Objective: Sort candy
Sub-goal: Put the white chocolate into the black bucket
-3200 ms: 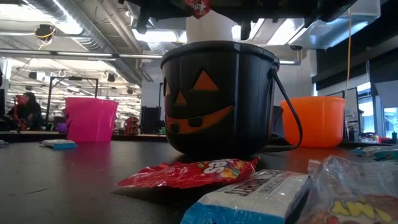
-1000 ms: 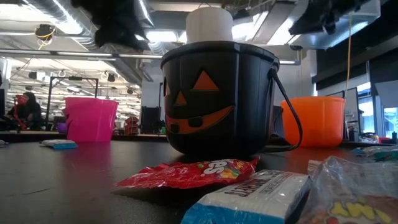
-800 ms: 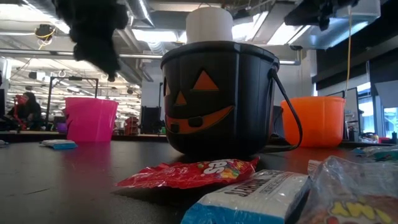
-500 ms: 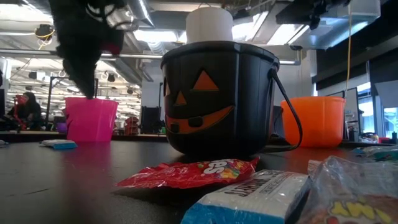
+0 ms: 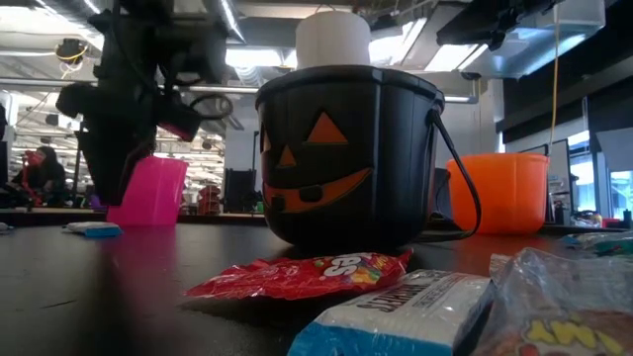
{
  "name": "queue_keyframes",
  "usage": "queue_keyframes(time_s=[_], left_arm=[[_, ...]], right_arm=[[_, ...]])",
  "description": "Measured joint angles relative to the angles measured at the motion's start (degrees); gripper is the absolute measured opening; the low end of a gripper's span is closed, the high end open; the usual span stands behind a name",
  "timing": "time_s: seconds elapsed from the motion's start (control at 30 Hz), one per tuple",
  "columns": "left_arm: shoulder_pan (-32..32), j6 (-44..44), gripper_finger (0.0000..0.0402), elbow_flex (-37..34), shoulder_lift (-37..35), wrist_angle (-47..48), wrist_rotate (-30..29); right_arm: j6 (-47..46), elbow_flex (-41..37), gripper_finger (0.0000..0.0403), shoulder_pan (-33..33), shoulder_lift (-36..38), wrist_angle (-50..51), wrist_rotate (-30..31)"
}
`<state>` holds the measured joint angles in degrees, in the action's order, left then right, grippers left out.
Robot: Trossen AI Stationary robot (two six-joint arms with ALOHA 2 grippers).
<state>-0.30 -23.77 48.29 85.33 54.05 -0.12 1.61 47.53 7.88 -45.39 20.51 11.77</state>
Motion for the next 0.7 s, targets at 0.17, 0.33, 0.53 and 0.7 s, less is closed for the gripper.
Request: queue_keyframes(time_s=[0.17, 0.33, 0.53, 0.7], left_arm=[[0.79, 3.6, 0.0184, 0.0, 1.2, 0.38, 0.35], [0.77, 5.87, 0.0225, 0.0, 2.07, 0.34, -0.82], [0.68, 8.3, 0.0256, 0.0, 3.82, 0.06, -0.83], [0.61, 11.63, 0.0254, 0.0, 5.9, -0.14, 0.29]], right_arm=[[-0.04, 0.0, 0.0099, 0.0, 0.0, 0.66, -0.04], [-0.08, 0.0, 0.0099, 0.0, -0.01, 0.57, -0.07], [-0.12, 0.0, 0.0099, 0.0, -1.44, 0.54, -0.25], [-0.22, 0.0, 0.0099, 0.0, -3.42, 0.66, -0.24]])
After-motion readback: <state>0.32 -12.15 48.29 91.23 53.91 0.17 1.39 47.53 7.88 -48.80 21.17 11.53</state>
